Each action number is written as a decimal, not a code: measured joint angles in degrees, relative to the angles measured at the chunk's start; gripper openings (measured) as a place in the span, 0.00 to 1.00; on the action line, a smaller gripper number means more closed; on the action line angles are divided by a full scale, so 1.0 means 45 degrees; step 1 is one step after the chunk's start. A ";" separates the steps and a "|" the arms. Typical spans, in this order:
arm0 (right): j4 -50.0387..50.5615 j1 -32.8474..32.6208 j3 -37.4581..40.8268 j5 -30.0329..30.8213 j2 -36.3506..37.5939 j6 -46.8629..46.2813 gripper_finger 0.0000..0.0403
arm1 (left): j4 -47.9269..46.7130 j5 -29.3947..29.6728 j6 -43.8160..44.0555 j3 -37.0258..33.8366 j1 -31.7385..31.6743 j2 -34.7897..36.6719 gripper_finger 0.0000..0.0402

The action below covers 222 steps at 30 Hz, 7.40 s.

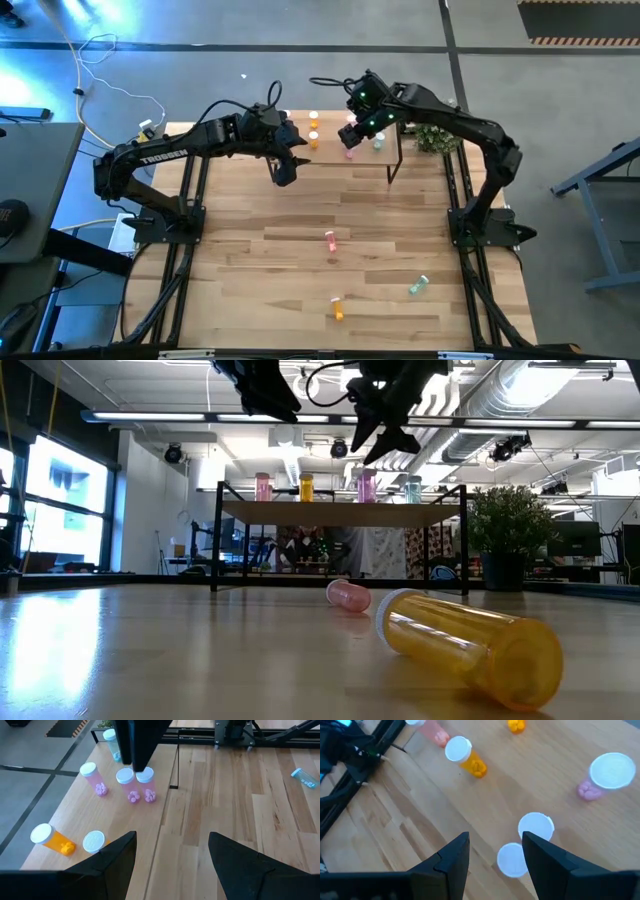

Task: Pick and place medicine bottles onto shelf by color
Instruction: Adjust the purple pill bottles on the shelf

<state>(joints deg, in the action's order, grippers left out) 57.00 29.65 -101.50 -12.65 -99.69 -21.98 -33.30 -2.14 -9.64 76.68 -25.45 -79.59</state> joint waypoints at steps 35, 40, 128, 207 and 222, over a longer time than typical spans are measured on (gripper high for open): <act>0.2414 -0.1423 0.0448 0.1006 -0.0012 0.6401 0.43 | 0.0034 0.0293 -0.0327 0.0001 0.0000 0.0000 0.59; 0.1640 -0.1423 0.0984 0.0989 -0.0014 0.6439 0.43 | 0.0038 0.0293 -0.0332 0.0001 0.0000 0.0000 0.59; 0.1642 -0.0005 -0.1009 0.2033 -0.0920 0.0313 0.43 | 0.0029 0.0297 -0.0634 0.0001 -0.0005 0.0000 0.59; 0.2253 -0.0590 -0.1014 0.1177 -0.1314 0.0661 0.28 | 0.0034 0.0293 -0.0513 0.0001 -0.0005 0.0000 0.59; 0.2537 -0.0874 -0.1014 0.2126 -0.1314 0.0620 0.28 | 0.0034 0.0293 -0.0516 0.0001 -0.0005 0.0000 0.59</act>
<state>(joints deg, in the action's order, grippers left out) 68.42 25.71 -106.06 -3.08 -105.60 -19.19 -33.15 -0.82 -11.97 76.69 -25.47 -79.59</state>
